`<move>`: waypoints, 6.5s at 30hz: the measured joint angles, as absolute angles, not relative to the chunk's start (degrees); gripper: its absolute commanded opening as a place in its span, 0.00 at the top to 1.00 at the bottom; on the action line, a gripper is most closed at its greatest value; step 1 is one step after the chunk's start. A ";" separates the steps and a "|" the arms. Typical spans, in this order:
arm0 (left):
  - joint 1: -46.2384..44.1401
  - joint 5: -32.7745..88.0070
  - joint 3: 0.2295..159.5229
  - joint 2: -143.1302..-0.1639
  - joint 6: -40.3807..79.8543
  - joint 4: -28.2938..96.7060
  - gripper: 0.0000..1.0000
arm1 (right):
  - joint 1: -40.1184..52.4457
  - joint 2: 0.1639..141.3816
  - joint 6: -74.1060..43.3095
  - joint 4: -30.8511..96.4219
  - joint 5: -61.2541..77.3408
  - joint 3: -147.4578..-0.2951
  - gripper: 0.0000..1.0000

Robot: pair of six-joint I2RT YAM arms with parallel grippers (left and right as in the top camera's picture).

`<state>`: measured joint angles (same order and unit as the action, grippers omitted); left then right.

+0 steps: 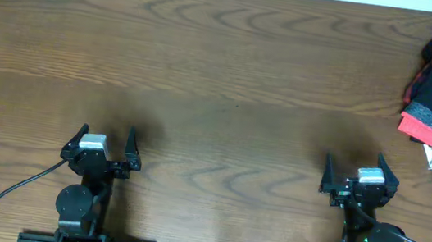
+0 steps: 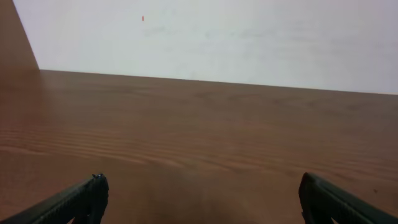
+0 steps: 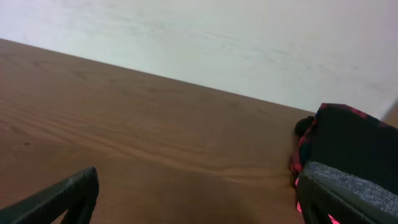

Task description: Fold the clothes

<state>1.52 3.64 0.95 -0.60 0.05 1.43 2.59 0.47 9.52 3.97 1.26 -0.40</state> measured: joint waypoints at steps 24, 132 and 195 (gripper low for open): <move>1.52 3.64 0.95 -0.60 0.21 1.43 0.02 | 2.59 0.47 9.52 3.99 1.28 -0.40 0.01; 1.52 3.86 61.01 -54.06 7.68 45.58 0.02 | -48.16 107.68 2.39 22.87 14.96 -68.86 0.51; 1.52 3.86 61.01 -54.08 7.68 45.58 0.02 | -31.44 71.20 4.19 26.41 19.14 -69.01 0.99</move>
